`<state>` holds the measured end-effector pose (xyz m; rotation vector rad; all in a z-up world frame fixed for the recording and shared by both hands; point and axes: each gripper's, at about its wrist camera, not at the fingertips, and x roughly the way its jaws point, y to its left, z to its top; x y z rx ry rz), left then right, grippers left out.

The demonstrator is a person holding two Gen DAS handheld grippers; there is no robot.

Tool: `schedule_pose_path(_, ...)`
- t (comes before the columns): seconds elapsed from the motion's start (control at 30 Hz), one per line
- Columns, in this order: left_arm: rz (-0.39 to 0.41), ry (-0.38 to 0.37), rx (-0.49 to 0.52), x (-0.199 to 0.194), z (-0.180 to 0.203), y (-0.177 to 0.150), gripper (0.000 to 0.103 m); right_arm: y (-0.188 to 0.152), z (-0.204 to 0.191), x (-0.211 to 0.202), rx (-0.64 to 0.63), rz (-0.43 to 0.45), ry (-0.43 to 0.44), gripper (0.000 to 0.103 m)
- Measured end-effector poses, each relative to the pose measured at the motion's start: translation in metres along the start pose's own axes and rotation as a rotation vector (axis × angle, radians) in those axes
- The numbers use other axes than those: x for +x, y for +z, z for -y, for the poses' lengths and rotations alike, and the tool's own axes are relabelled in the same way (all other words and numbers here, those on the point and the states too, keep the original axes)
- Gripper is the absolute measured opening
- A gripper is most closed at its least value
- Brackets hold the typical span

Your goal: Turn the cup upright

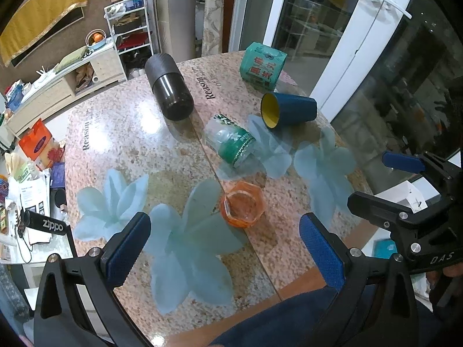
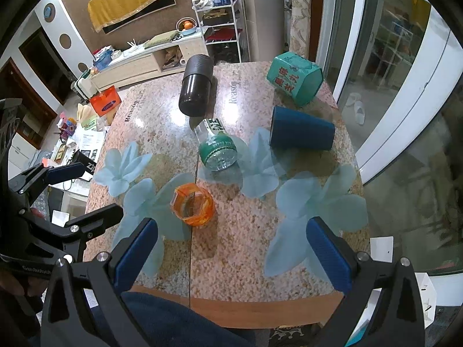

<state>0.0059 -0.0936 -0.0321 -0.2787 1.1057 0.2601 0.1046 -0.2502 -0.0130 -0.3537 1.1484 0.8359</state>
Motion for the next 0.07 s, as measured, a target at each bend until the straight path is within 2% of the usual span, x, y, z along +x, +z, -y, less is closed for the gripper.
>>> schedule_pose_path(0.07, 0.003, 0.002, -0.003, -0.0001, 0.0000, -0.0001, 0.103, -0.0013, 0.0001, 0.0001, -0.001, -0.003, -0.001, 0.103)
